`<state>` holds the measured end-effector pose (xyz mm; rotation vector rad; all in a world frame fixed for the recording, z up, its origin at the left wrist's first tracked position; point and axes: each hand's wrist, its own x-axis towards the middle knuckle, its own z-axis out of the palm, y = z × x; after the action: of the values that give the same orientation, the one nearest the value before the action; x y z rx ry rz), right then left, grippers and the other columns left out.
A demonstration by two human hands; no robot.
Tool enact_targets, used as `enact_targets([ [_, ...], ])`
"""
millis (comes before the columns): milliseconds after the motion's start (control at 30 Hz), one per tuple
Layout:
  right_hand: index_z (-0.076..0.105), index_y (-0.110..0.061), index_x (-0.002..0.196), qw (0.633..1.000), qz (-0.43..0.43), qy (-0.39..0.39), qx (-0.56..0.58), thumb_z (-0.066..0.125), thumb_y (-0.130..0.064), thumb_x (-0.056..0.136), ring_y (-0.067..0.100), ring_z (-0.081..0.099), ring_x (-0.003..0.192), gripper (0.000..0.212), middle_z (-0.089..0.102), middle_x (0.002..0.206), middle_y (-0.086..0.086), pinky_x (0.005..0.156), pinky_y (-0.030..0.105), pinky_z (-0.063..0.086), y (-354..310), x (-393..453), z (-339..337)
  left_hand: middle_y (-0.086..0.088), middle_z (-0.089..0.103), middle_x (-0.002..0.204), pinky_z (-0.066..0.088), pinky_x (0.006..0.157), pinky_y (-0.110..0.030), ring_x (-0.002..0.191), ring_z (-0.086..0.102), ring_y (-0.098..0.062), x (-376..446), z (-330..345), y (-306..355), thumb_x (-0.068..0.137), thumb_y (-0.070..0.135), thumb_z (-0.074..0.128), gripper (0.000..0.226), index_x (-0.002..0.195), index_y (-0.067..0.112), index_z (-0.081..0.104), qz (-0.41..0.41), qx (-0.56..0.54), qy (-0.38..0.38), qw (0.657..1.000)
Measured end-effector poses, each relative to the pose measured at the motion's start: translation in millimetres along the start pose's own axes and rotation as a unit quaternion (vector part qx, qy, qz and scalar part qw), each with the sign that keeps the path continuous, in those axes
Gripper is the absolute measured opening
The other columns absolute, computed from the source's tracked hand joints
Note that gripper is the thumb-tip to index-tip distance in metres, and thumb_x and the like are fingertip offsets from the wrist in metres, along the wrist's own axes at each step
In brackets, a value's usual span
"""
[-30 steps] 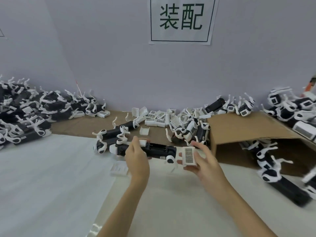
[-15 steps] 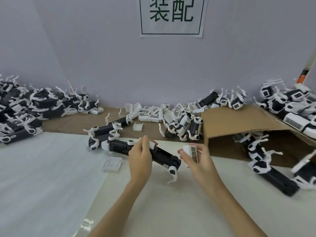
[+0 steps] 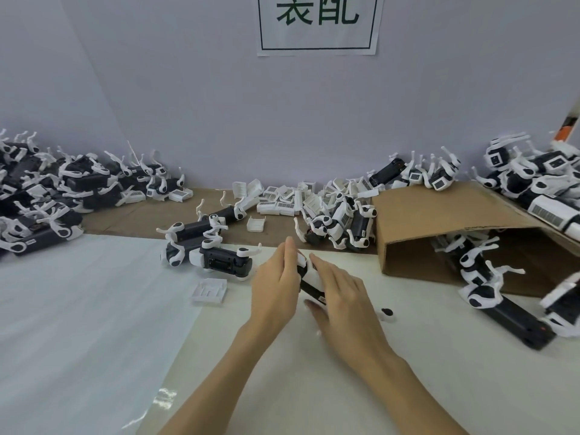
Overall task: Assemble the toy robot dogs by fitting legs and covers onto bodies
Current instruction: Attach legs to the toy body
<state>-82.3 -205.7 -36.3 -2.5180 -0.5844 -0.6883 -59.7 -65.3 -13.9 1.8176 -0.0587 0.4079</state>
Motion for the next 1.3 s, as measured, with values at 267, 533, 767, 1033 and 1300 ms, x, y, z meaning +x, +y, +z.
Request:
enact_targets([
  [267,0.044,-0.022,0.154,0.997,0.04,0.023,0.063,0.072,-0.012,0.096,0.027,0.053,0.132,0.065,0.042,0.163,0.0,0.109,0.037,0.044,15,1,-6,0.013,0.07,0.082,0.047,0.07,-0.025,0.077,0.06,-0.013,10,-17,-1,0.099,0.06,0.055,0.032,0.116,0.034,0.062,0.004,-0.037,-0.233,0.972],
  [533,0.064,-0.016,0.134,0.993,0.018,0.111,0.04,0.087,-0.001,0.074,0.017,0.06,0.107,0.067,0.074,0.113,-0.001,0.089,0.035,0.055,9,2,-5,-0.009,0.07,0.089,0.045,0.067,-0.033,0.074,0.057,-0.013,4,-5,-3,0.092,0.072,0.053,0.043,0.104,0.032,0.064,0.038,-0.023,-0.19,0.981],
  [767,0.054,-0.037,0.146,0.984,0.09,0.002,0.156,0.076,-0.022,0.092,0.009,0.058,0.122,0.06,0.065,0.131,-0.018,0.096,0.031,0.052,16,4,-16,-0.004,0.069,0.082,0.046,0.066,-0.034,0.073,0.061,-0.018,5,-3,-3,0.09,0.069,0.049,0.046,0.097,0.026,0.063,0.041,0.004,-0.154,0.987],
  [1033,0.068,-0.022,0.118,0.881,0.179,-0.19,0.395,0.059,-0.033,0.104,0.01,0.069,0.094,0.02,0.074,0.098,-0.01,0.077,0.02,0.05,41,8,-39,0.008,0.072,0.105,0.052,0.088,-0.037,0.1,0.066,-0.019,12,-23,-10,0.097,0.053,0.051,0.035,0.111,0.026,0.069,0.061,-0.01,-0.204,0.977],
  [1300,0.055,-0.033,0.12,0.985,0.016,0.052,0.167,0.089,-0.028,0.081,0.003,0.053,0.114,0.051,0.052,0.119,-0.03,0.092,0.029,0.049,30,5,-27,0.013,0.068,0.117,0.046,0.103,-0.034,0.122,0.058,-0.01,15,-25,-9,0.077,0.074,0.073,0.044,0.114,0.051,0.067,0.045,0.042,-0.179,0.982],
])
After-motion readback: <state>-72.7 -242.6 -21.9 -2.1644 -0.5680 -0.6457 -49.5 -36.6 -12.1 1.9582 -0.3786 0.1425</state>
